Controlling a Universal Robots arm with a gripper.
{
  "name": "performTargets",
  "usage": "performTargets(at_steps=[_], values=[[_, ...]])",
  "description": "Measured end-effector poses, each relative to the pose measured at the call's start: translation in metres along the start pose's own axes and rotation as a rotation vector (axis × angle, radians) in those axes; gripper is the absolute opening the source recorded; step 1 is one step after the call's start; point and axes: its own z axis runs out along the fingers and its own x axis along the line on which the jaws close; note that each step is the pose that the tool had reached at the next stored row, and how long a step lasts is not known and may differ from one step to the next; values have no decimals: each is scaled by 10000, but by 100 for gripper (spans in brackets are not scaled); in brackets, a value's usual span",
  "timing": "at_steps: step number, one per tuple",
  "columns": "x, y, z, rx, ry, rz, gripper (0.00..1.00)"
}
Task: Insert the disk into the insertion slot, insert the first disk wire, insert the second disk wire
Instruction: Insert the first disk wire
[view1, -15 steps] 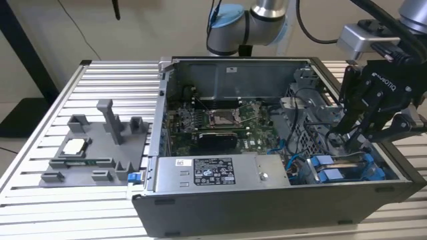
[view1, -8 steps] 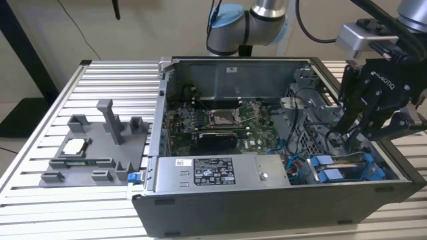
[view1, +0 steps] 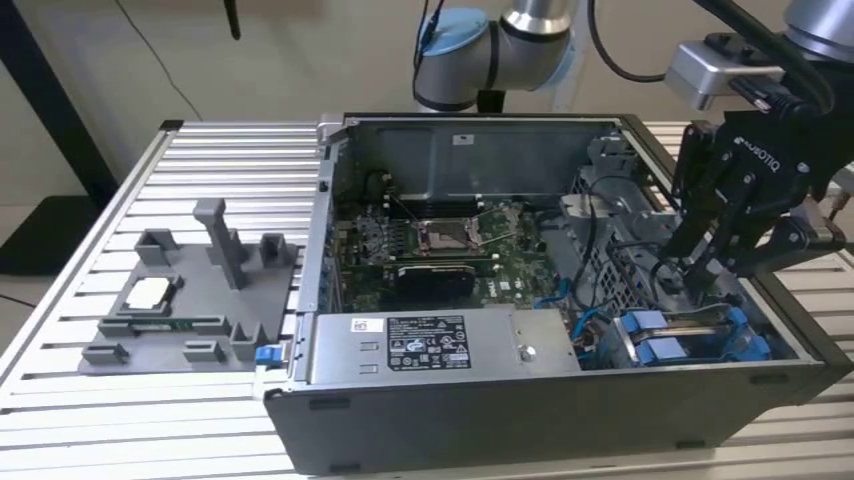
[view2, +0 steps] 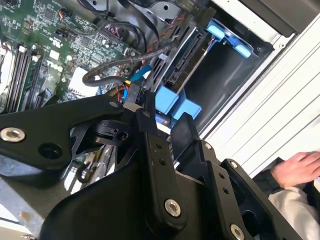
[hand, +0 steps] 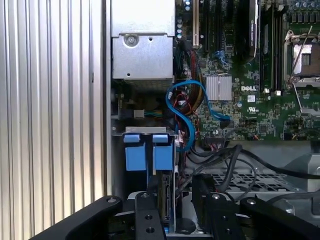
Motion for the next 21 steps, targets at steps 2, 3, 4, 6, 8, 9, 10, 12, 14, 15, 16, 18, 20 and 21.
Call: performTargets(at_steps=[2,3,4,6,8,9,10,12,14,15,16,18,20,21], values=[[0,1,-12,-16,2,1,40],[-1,1,-22,-28,0,0,40],[-2,0,-36,-42,2,0,40],[-1,0,-59,-67,1,0,40],[-1,1,-70,-74,1,1,40],[-1,0,-79,-80,2,0,40],[-1,0,-86,-87,1,0,40],[-1,-1,-107,-103,3,0,40],[-1,-1,-130,-122,3,0,40],[-1,-1,-132,-123,2,0,40],[-2,-1,-131,-123,0,0,40],[-10,-1,-132,-124,5,0,40],[-17,-1,-124,-117,3,-4,40],[-23,0,-119,-110,2,-7,40]])
